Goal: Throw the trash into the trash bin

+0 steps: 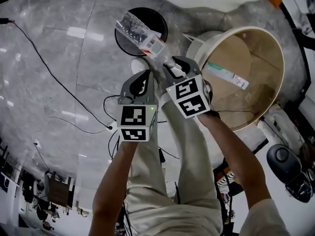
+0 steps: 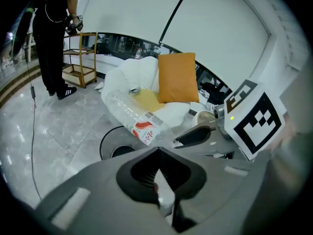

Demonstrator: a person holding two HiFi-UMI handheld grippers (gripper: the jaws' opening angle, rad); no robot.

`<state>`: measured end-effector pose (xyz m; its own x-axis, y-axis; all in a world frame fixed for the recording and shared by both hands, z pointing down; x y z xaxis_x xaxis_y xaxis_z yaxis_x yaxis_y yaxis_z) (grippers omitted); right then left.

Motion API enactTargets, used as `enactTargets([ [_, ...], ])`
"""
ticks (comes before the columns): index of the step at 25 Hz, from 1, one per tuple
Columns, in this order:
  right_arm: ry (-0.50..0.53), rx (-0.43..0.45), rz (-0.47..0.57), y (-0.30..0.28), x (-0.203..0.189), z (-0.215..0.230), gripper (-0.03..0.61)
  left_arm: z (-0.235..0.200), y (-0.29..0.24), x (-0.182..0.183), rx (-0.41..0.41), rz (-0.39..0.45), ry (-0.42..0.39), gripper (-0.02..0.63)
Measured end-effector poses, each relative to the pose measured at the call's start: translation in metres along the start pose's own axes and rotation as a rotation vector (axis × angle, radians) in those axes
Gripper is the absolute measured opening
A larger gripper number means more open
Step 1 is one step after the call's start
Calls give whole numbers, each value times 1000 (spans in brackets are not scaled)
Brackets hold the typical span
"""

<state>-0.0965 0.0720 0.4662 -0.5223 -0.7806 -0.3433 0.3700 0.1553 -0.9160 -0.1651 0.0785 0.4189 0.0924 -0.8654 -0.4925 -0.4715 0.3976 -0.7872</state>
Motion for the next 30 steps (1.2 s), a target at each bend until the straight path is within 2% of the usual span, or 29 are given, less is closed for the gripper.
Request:
enactTargets([
  [3, -36, -17, -28, -18, -4, -1, 163, -16, -4, -7, 16, 20, 12, 2],
  [8, -106, -62, -91, -50, -13, 1, 163, -42, -9, -22, 37, 6, 39, 2],
  [14, -92, -85, -177, -87, -28, 4, 164, -57, -18, -40, 36, -4, 53, 2],
  [19, -127, -91, -225, -104, -38, 10, 163, -61, -28, -53, 27, -33, 32, 2],
  [24, -106, -75, -273, -116, -44, 8, 164, -62, -35, -56, -6, -31, 29, 2],
  [30, -141, -76, -305, -137, -51, 14, 164, -70, -46, -54, -12, -36, 36, 2],
])
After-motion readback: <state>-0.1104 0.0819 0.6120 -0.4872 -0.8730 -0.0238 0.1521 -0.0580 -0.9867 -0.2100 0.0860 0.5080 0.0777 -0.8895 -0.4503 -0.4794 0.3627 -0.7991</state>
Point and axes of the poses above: the fingertips, and each gripper's own axes: y backward along the fingers, z to its right, x out of its top, the point moved 1 cm from there along y, backward along the fingers, and after that the axes turned 1 degree about -z, right-handed, at the moved point
